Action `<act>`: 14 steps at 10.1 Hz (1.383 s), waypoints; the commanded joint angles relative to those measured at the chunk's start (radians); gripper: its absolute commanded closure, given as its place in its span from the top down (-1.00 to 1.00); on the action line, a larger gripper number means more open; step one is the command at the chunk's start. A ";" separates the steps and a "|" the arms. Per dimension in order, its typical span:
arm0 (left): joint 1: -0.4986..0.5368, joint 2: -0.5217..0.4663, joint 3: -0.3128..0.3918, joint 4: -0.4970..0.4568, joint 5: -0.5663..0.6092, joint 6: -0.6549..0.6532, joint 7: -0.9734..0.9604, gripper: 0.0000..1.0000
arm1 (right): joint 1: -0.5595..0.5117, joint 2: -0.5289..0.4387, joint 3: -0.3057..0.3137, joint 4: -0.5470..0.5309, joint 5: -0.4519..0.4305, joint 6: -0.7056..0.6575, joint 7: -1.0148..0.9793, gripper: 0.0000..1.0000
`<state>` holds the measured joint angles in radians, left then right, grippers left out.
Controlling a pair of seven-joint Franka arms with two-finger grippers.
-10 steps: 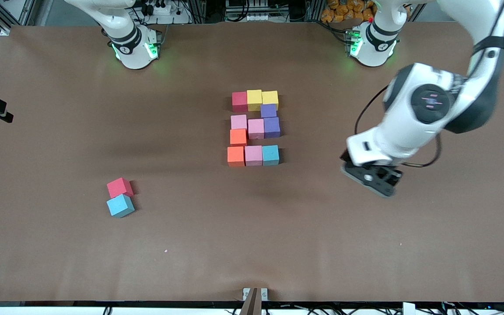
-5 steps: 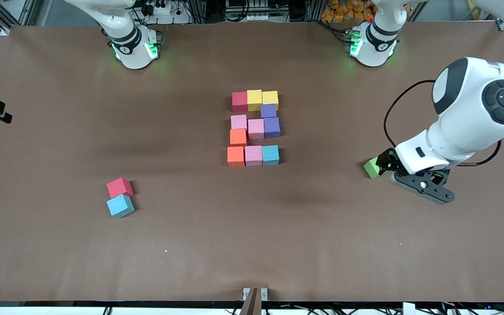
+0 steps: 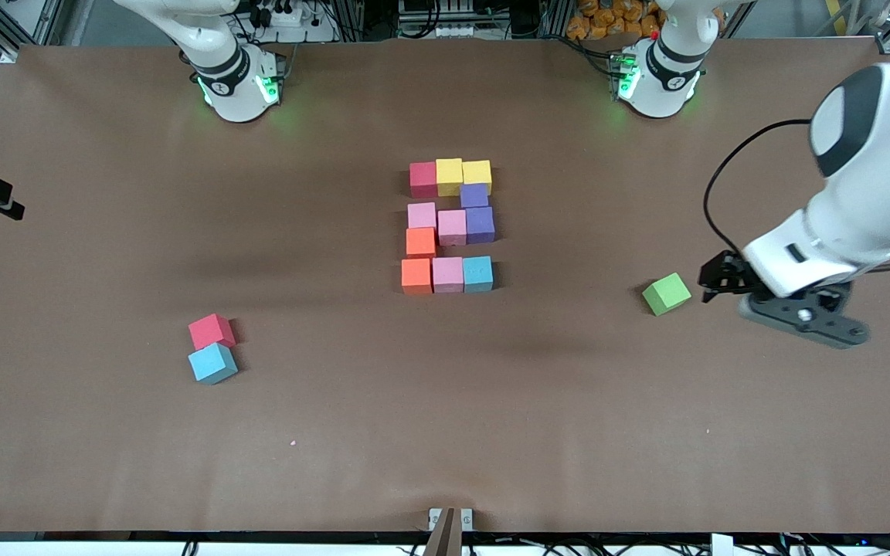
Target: Form number 2 with 11 blocks
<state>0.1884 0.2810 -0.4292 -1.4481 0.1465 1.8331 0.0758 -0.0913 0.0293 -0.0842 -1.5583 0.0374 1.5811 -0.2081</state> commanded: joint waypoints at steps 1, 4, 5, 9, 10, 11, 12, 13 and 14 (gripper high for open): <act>0.010 -0.052 -0.005 -0.012 -0.019 -0.031 -0.030 1.00 | -0.004 0.012 0.004 0.021 0.019 -0.004 -0.013 1.00; 0.037 -0.066 -0.010 -0.008 -0.094 -0.089 -0.050 1.00 | -0.001 0.018 0.006 0.023 0.019 -0.004 -0.013 1.00; 0.048 -0.101 0.000 -0.008 -0.129 -0.100 -0.089 1.00 | -0.001 0.023 0.006 0.024 0.019 -0.004 -0.013 1.00; 0.062 -0.154 -0.006 -0.008 -0.125 -0.143 -0.316 1.00 | -0.007 0.026 0.004 0.018 0.018 -0.004 -0.014 1.00; 0.060 -0.155 -0.008 -0.008 -0.121 -0.156 -0.320 1.00 | -0.010 0.026 0.006 0.018 0.018 -0.004 -0.014 1.00; 0.066 -0.155 -0.010 -0.008 -0.114 -0.175 -0.318 1.00 | -0.010 0.031 0.004 0.023 0.018 -0.004 -0.014 1.00; 0.066 -0.157 -0.005 -0.008 -0.114 -0.195 -0.317 1.00 | -0.007 0.031 0.004 0.024 0.018 -0.003 -0.013 1.00; 0.065 -0.161 0.003 -0.014 -0.116 -0.208 -0.306 1.00 | -0.001 0.031 0.004 0.024 0.016 0.002 -0.013 1.00; 0.056 -0.177 0.004 -0.021 -0.114 -0.225 -0.306 1.00 | 0.007 0.032 0.006 0.024 0.016 0.005 -0.007 1.00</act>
<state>0.2419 0.1400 -0.4256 -1.4458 0.0398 1.6333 -0.2313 -0.0873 0.0492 -0.0816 -1.5569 0.0378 1.5898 -0.2085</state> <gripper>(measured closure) 0.000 0.000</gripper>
